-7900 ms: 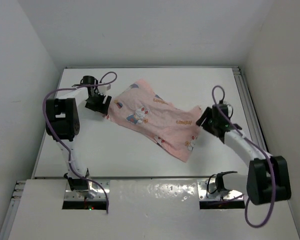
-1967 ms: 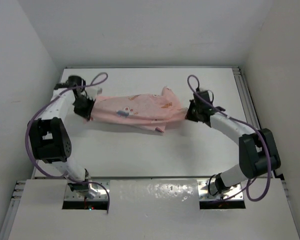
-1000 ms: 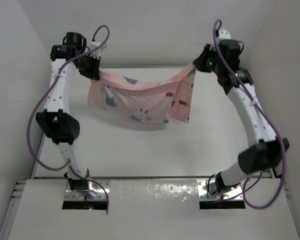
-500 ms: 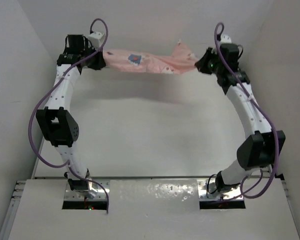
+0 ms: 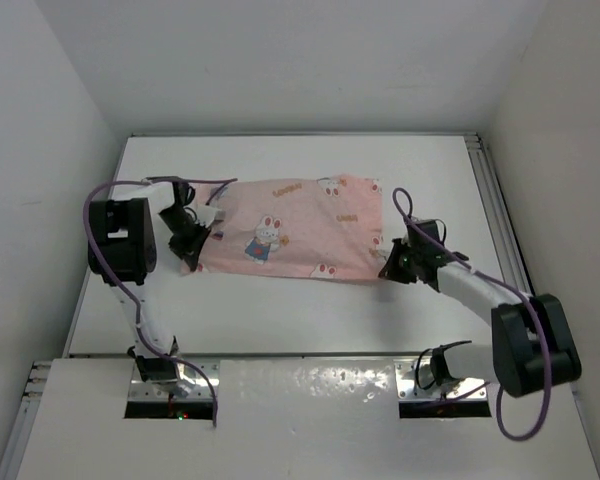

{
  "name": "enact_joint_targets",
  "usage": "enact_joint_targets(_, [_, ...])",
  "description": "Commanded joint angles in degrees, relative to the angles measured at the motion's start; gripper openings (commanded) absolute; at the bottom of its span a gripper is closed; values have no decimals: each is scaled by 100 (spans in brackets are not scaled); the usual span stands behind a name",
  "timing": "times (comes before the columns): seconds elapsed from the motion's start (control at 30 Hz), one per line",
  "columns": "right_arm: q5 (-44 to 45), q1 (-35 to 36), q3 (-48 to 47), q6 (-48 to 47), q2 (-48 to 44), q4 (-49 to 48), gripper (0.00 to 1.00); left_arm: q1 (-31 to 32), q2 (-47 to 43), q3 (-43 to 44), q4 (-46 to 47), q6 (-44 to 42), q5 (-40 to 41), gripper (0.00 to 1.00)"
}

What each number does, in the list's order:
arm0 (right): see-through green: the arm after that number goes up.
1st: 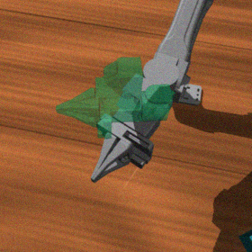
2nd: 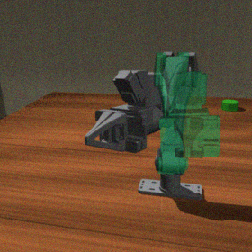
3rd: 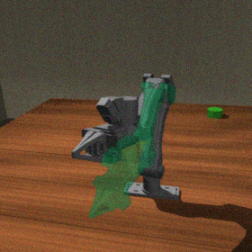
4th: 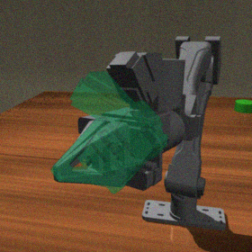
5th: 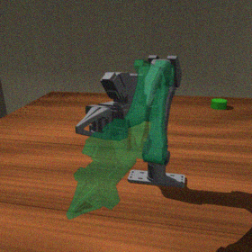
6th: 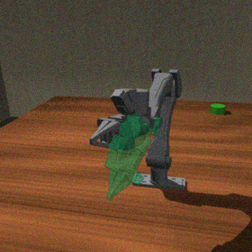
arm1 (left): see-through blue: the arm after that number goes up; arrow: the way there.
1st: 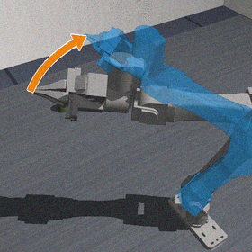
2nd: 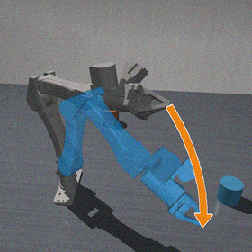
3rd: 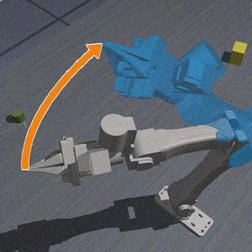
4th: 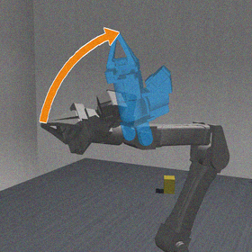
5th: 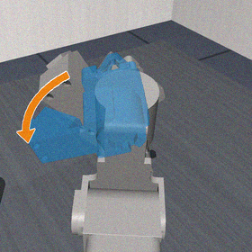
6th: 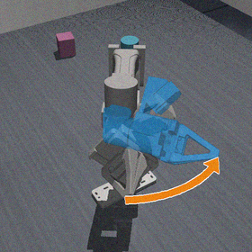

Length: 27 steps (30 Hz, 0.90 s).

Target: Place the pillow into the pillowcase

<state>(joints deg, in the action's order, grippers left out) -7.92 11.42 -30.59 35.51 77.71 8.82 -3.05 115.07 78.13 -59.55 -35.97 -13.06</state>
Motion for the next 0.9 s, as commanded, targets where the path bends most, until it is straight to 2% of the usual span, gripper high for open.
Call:
enact_joint_targets(0.0, [247,194,149,299,-835,-347,0,-223,-571,-401,-619,-473,329,0])
enact_joint_targets(0.13, [283,317,614,667,-1416,-293,0,-222,-845,-860,-558,-447,848,3])
enact_joint_targets(0.23, [509,527,651,879,-1671,-39,0,-231,-986,-1115,-601,-394,1051,8])
enact_joint_targets(0.3, [677,598,537,932,-1742,452,0,-222,-1100,-1221,-680,-429,1068,26])
enact_joint_targets(0.33, [730,598,397,932,-1794,611,12,-222,-1135,-1247,-785,-464,1086,36])
enact_joint_targets(0.37, [774,590,317,923,-1821,760,26,-214,-1162,-1265,-838,-490,1191,52])
enact_joint_targets(0.4, [775,572,221,879,-1830,997,44,-222,-1214,-1256,-865,-499,1261,61])
enact_joint_targets(0.43, [766,546,-24,766,-1873,1103,78,-231,-1241,-1221,-952,-508,1262,71])
enact_joint_targets(0.47, [983,545,-165,704,-1891,1226,92,-240,-1276,-1151,-997,-534,1636,72])
enact_joint_targets(0.5, [1073,545,-332,616,-1891,1436,99,-275,-1311,-846,-1102,-526,1727,73])
enact_joint_targets(0.63, [1469,537,-1334,46,-1516,1553,98,-363,-1224,762,-1252,-263,1650,76])
enact_joint_targets(0.67, [1452,537,-1457,-26,-1374,1292,90,-363,-1093,1453,-1209,-184,1370,75])
enact_joint_targets(0.7, [1382,537,-1694,-70,-1199,1106,81,-363,-978,1773,-965,26,1150,73])
enact_joint_targets(0.73, [1294,537,-1844,-105,-753,948,67,-372,-882,2011,-797,159,826,61])
enact_joint_targets(0.77, [1232,537,-1985,-88,-488,685,35,-354,-620,2379,-630,299,683,52])
enact_joint_targets(0.8, [1101,537,-2334,-62,-224,561,25,-328,-443,2548,-297,562,560,38])
enact_joint_targets(0.87, [951,528,-2714,166,611,332,15,-258,146,2996,38,792,226,31])
